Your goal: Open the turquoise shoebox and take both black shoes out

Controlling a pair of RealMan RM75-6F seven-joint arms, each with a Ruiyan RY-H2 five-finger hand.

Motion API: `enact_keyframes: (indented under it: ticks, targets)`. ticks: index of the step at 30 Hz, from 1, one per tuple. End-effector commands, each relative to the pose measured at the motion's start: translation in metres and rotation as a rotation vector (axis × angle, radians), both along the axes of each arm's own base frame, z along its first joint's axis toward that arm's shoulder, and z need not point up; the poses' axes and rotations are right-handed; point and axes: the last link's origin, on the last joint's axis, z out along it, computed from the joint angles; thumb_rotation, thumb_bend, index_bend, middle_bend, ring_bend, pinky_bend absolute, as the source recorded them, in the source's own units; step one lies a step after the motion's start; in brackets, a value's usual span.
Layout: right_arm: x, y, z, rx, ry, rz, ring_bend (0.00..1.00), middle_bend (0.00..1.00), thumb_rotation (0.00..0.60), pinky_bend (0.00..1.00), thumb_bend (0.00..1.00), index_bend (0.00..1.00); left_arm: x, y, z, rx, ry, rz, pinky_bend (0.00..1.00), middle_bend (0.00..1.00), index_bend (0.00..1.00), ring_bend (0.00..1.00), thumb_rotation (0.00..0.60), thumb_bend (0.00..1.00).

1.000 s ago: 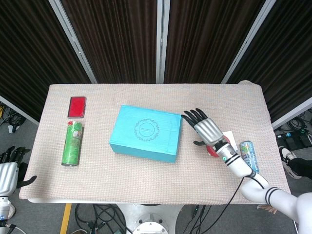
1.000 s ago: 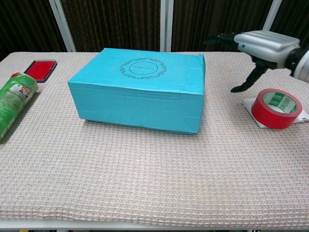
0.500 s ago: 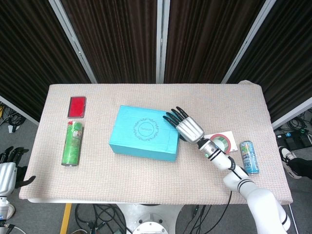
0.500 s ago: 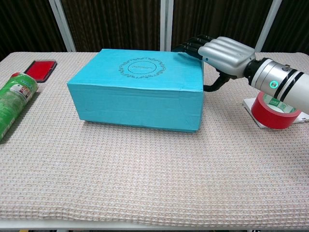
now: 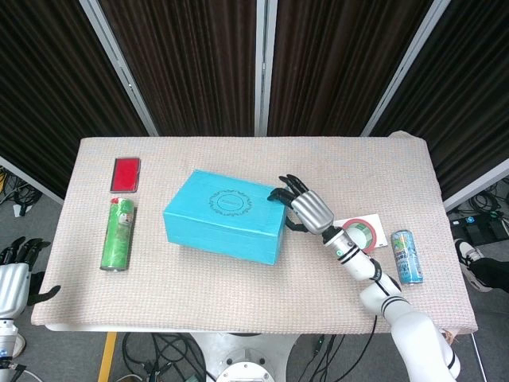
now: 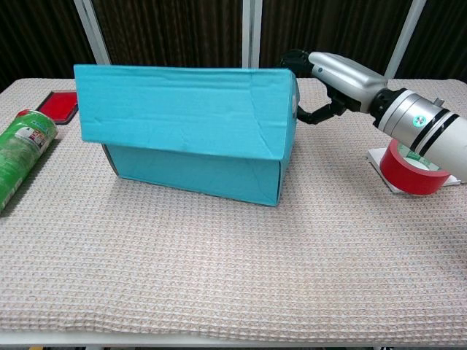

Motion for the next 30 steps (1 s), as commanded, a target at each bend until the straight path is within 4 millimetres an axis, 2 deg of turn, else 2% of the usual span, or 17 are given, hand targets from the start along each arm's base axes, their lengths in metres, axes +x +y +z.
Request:
enact_keyframes:
  ticks: [1,6,10,15,17,18,20,22,24,28,30]
  targets:
    - [0.003,-0.014,0.007,0.171,-0.345,-0.232,0.00,0.36,0.600,0.00,0.62,0.40,0.000,0.000,0.000,0.000,-0.001,0.000,0.17,0.16,0.22,0.08,0.600,0.02]
    - [0.013,-0.023,0.016,0.393,-0.645,-0.457,0.00,0.36,0.600,0.00,0.59,0.38,0.000,-0.002,0.001,0.001,-0.001,-0.001,0.17,0.16,0.22,0.08,0.600,0.02]
    - [0.023,-0.028,0.023,0.510,-0.853,-0.624,0.00,0.34,0.600,0.00,0.58,0.30,0.000,-0.002,0.000,0.000,-0.003,-0.002,0.17,0.16,0.22,0.08,0.600,0.02]
    - [0.033,-0.037,0.027,0.580,-0.967,-0.739,0.00,0.27,0.600,0.00,0.51,0.20,0.000,-0.003,0.001,0.003,-0.004,-0.002,0.17,0.16,0.22,0.08,0.600,0.02]
    - [0.036,-0.041,0.027,0.569,-0.982,-0.760,0.00,0.20,0.600,0.00,0.45,0.10,-0.001,-0.004,0.001,0.002,-0.004,0.000,0.17,0.16,0.22,0.08,0.600,0.02]
    - [0.038,-0.043,0.027,0.555,-0.998,-0.762,0.00,0.12,0.600,0.00,0.41,0.04,-0.001,-0.004,0.001,0.002,-0.005,0.001,0.17,0.16,0.22,0.08,0.600,0.02]
    - [0.040,-0.049,0.030,0.494,-1.028,-0.756,0.00,0.02,0.600,0.00,0.30,0.00,-0.001,-0.004,0.001,0.001,-0.006,0.001,0.17,0.16,0.22,0.08,0.600,0.02]
    - [0.042,-0.054,0.034,0.403,-1.036,-0.738,0.00,0.00,0.600,0.00,0.17,0.00,-0.001,-0.004,0.001,0.003,-0.006,0.000,0.17,0.16,0.22,0.08,0.600,0.02]
    - [0.042,-0.056,0.040,0.260,-1.025,-0.713,0.00,0.00,0.600,0.00,0.09,0.00,-0.002,-0.005,0.002,0.006,-0.008,0.000,0.17,0.16,0.22,0.08,0.600,0.02]
    - [0.042,-0.050,0.054,-0.016,-0.906,-0.629,0.00,0.00,0.600,0.00,0.05,0.00,-0.002,-0.005,0.001,0.004,-0.011,0.001,0.17,0.16,0.22,0.08,0.600,0.02]
    - [0.044,-0.042,0.062,-0.105,-0.796,-0.521,0.00,0.00,0.600,0.00,0.05,0.00,-0.002,-0.005,0.000,0.000,-0.011,0.000,0.17,0.16,0.22,0.08,0.600,0.02]
